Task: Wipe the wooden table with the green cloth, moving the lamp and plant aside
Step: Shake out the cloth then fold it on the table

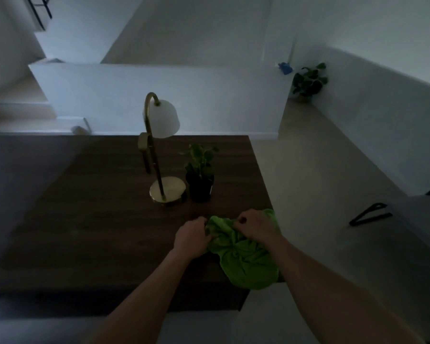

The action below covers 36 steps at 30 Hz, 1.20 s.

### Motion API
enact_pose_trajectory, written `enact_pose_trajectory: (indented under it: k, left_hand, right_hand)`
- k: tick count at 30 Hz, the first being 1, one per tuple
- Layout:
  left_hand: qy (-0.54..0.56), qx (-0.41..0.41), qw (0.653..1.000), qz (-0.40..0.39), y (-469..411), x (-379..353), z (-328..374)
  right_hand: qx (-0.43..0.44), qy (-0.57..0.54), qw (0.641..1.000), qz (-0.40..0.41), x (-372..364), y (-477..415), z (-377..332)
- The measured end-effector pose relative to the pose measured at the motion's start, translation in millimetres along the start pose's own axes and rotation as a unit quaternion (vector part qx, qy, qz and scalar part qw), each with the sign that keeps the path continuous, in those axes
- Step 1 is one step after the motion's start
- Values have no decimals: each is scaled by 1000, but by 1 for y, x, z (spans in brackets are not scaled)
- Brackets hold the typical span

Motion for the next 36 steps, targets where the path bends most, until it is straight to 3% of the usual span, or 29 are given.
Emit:
enact_pose_trajectory:
  k: [4, 10, 20, 28, 32, 36]
  left_hand:
    - [-7, -14, 1000, -12, 3, 5, 10]
    - [119, -28, 991, 62, -3, 58, 23]
    - [38, -100, 984, 144, -15, 202, 40]
    - [270, -38, 941, 202, -7, 277, 71]
    - [494, 0, 859, 138, -8, 278, 103]
    - [546, 4, 833, 86, -4, 266, 146]
  right_hand:
    - [-5, -111, 992, 61, 26, -6, 8]
    - [40, -197, 977, 65, 105, -5, 4]
    - [119, -231, 954, 152, 265, 18, -29]
    - [98, -333, 913, 213, 303, 22, -49]
    - [98, -391, 889, 217, 293, 22, -70]
    - [152, -456, 860, 169, 261, 32, -103]
Point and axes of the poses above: each hand's wrist, its own y-axis away from the middle knuckle, its own x-axis out of the back of the hand, z = x × y, the point moved 7 cm from there along -y, towards the middle knuckle, and after that the axes turned 12 degrees about -y, right-handed, at the moved point
